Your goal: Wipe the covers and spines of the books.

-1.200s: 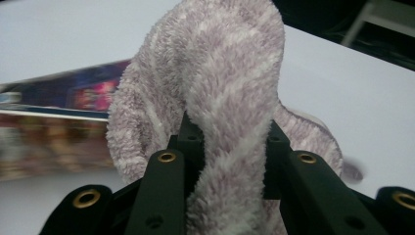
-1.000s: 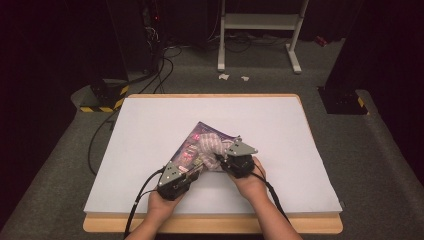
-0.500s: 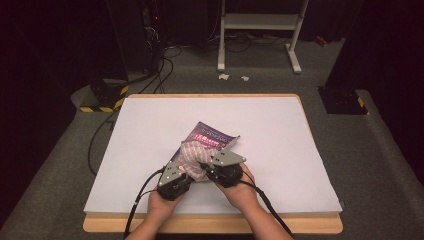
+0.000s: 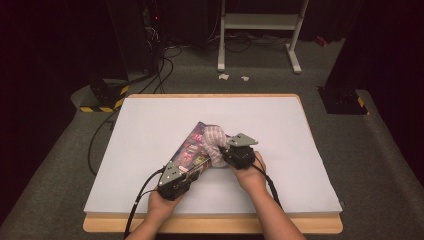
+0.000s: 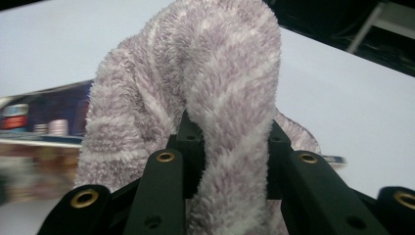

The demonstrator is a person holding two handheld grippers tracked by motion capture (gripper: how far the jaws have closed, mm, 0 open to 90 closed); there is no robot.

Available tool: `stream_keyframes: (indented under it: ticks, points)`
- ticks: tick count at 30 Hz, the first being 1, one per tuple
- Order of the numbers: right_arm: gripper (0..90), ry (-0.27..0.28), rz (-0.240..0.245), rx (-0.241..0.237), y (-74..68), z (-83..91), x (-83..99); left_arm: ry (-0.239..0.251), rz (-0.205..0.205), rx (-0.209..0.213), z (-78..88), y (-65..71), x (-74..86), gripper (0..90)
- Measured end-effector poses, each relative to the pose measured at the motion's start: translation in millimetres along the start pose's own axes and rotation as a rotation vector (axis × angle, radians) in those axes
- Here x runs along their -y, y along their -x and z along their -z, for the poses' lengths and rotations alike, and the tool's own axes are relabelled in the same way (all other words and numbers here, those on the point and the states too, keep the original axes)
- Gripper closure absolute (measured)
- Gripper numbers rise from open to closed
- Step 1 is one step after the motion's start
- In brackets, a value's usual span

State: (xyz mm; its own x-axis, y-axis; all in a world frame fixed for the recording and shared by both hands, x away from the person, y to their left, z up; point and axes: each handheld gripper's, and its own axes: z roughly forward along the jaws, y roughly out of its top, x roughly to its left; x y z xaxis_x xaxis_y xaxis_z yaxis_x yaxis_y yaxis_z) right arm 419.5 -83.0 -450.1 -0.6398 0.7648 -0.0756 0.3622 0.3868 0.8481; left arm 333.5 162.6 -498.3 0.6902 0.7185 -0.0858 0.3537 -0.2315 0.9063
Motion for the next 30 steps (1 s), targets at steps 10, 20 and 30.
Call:
stream_keyframes:
  ticks: [10,20,30]
  points:
    - [70.6,-0.067,-0.130,0.154,61.2,-22.7,12.5,-0.001,-0.009,-0.001,-0.6,1.3,0.1,83.2]
    - [71.0,-0.027,-0.051,0.083,37.7,-14.1,-2.2,0.005,-0.006,-0.002,-0.3,1.3,0.4,83.2]
    - [70.8,0.034,0.018,-0.070,-22.7,3.6,-13.2,0.001,-0.011,-0.003,-0.2,1.4,0.6,83.2]
